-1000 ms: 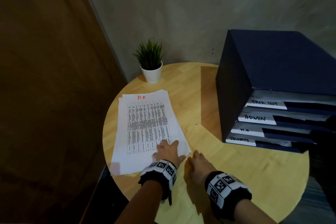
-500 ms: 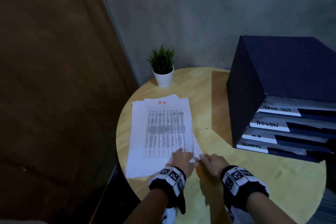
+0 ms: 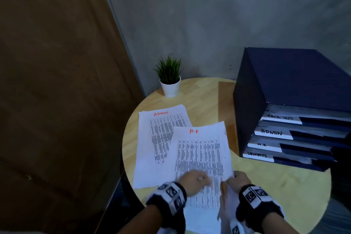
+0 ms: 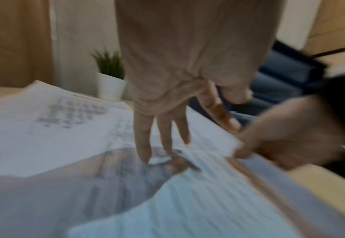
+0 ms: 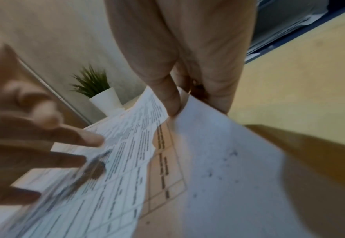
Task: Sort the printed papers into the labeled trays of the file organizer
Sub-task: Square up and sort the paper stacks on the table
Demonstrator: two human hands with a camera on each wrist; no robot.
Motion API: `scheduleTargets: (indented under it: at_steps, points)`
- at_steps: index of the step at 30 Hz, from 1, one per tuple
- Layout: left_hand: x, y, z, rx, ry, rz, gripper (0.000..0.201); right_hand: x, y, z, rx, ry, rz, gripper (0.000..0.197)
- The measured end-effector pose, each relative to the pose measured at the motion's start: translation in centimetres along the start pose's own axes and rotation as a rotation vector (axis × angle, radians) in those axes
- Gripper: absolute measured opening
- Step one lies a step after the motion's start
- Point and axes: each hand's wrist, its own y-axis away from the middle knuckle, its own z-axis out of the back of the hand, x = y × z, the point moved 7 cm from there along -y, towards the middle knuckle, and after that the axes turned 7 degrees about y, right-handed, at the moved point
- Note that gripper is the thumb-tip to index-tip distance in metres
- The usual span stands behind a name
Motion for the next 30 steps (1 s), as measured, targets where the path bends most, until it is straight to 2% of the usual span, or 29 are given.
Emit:
scheduleTargets:
  at_steps: [2, 4, 7, 13, 15, 18, 21, 25, 28, 30]
  points:
    - [1.7, -1.5, 3.6, -0.216, 0.047, 0.064, 0.023, 0.0, -0.2, 0.2, 0.029, -0.003, 0.018, 0.024]
    - [3.6, -2.4, 6.6, -0.382, 0.016, 0.183, 0.025, 0.1, -0.1, 0.2, 0.065, 0.004, 0.029, 0.029]
    - [5.8, -3.1, 8.7, -0.409, -0.054, 0.398, 0.045, 0.1, -0.2, -0.1, 0.1, 0.001, 0.027, 0.035]
    - [6.7, -4.2, 9.6, -0.417, 0.019, 0.485, 0.073, 0.6, -1.2, -1.2, 0.136, 0.05, 0.046, 0.06]
    - [7.6, -3.9, 9.9, -0.457, 0.11, 0.539, 0.074, 0.4, -1.4, -1.4, 0.163, 0.037, 0.043, 0.066]
    - [7.9, -3.5, 9.9, -0.484, 0.22, 0.522, 0.061, 0.1, -1.6, -1.6, 0.212, 0.021, 0.034, 0.073]
    - [7.0, -2.9, 9.0, -0.439, 0.369, 0.449, 0.06, -0.2, -1.6, -1.5, 0.197, 0.052, 0.026, 0.071]
    - [6.0, -1.9, 8.1, -0.399, 0.48, 0.351, 0.063, -0.2, -0.9, -1.7, 0.162, 0.007, 0.024, 0.059]
    - [5.3, -1.3, 8.4, -0.427, 0.492, 0.24, 0.055, -0.3, -0.5, -1.4, 0.141, -0.031, 0.053, 0.051]
    - [4.3, -0.9, 8.3, -0.377, 0.532, 0.166, 0.052, -1.1, -0.6, -0.8, 0.096, -0.12, 0.069, 0.041]
